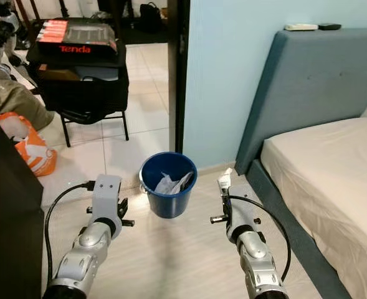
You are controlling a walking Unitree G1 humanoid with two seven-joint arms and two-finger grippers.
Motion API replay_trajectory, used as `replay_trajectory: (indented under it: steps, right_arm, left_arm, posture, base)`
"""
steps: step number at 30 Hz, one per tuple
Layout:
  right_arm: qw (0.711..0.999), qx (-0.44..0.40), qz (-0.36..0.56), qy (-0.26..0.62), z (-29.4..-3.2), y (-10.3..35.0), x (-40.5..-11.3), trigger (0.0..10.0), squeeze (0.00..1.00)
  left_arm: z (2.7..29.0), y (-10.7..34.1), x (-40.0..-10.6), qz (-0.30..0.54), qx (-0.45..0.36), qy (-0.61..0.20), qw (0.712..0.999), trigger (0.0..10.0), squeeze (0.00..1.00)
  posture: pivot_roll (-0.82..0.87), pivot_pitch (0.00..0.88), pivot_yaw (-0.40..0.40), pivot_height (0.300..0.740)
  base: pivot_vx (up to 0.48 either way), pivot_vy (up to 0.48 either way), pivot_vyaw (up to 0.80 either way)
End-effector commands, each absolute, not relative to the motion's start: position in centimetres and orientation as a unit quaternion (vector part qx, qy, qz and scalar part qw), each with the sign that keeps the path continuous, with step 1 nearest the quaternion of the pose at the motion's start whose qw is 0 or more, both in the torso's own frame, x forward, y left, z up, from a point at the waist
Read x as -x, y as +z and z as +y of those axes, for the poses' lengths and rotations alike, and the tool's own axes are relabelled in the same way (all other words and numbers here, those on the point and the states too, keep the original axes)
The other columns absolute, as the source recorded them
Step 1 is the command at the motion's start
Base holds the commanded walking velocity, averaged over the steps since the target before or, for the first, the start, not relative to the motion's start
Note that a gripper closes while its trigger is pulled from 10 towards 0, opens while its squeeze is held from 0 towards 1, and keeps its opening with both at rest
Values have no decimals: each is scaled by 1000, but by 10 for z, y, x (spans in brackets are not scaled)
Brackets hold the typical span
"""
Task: Clean up the room
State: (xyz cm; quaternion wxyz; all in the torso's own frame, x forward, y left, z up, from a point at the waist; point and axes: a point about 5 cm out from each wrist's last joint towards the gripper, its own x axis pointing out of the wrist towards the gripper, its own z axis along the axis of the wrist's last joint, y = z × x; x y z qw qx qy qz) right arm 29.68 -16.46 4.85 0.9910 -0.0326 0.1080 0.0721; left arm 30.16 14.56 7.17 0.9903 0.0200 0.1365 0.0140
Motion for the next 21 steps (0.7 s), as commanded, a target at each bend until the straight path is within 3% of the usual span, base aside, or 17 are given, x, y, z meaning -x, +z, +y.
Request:
replay_trajectory:
  steps: [1, 6, 12, 15, 16, 19, 21]
  right_arm:
    - [990, 29, 119, 72, -166, 42, -293, 10000, 0]
    - [988, 30, 129, 74, -166, 38, -292, 10000, 0]
    - [961, 60, 245, 111, -160, 1, -276, 10000, 0]
    - [914, 115, 365, 136, -159, -42, -244, 10000, 0]
    - [914, 115, 365, 136, -159, -42, -244, 10000, 0]
    - [886, 121, 427, 134, -161, -65, -217, 10000, 0]
    - [885, 117, 431, 133, -161, -66, -215, 10000, 0]
  left_arm:
    - [146, 64, -298, 147, -29, 15, 989, 10000, 0]
    - [147, 55, -296, 165, -33, 16, 986, 10000, 0]
    - [152, 13, -280, 239, -25, 8, 971, 10000, 0]
    - [155, -33, -251, 359, -46, -7, 932, 10000, 0]
    - [155, -33, -251, 359, -46, -7, 932, 10000, 0]
    - [155, -63, -218, 455, -82, -48, 885, 10000, 0]
    - [155, -65, -214, 463, -90, -55, 880, 10000, 0]
  posture:
    - [30, 98, -65, 740]
    - [28, 95, -62, 740]
    - [18, 89, -59, 740]
    - [16, 76, -55, 740]
    - [16, 76, -55, 740]
    - [23, 67, -54, 740]
    - [23, 65, -53, 740]
  base:
    - [0, 0, 0]
    - [0, 0, 0]
    - [0, 0, 0]
    - [0, 0, 0]
    - [0, 0, 0]
    - [0, 0, 0]
    - [0, 0, 0]
